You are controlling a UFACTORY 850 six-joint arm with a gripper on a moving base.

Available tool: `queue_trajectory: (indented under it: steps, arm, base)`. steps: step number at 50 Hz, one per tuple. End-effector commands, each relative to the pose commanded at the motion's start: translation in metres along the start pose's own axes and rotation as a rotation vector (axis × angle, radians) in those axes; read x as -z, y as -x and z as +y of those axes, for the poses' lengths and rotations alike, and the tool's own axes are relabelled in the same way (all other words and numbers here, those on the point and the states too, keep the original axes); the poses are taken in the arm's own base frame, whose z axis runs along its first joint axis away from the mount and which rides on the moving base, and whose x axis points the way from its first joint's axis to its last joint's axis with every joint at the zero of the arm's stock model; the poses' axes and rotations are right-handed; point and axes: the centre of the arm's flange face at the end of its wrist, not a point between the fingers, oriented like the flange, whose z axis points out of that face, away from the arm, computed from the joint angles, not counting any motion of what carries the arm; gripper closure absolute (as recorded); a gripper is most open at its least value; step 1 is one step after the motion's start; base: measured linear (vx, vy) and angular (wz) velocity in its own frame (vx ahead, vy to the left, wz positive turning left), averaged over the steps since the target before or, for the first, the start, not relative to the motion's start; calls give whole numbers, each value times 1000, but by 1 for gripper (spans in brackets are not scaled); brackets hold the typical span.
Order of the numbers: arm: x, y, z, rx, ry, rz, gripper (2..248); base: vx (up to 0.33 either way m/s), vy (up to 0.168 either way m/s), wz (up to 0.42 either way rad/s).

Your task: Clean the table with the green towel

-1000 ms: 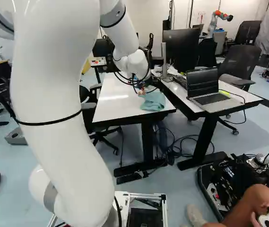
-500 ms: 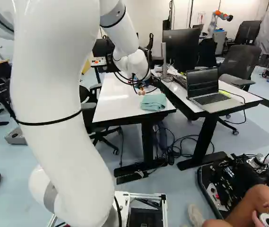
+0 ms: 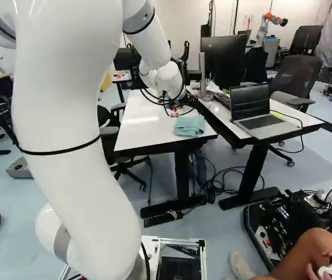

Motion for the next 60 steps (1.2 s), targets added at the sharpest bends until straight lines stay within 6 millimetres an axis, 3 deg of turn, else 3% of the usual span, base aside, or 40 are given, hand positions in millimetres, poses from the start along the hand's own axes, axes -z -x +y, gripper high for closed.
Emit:
queue_trajectory:
  steps: [31, 60]
  arm:
    - [11, 30, -17, 26, -23, 57, 3]
    - [34, 89, -44, 70, -70, 161, 3]
  base:
    - [0, 0, 0]
    - [0, 0, 0]
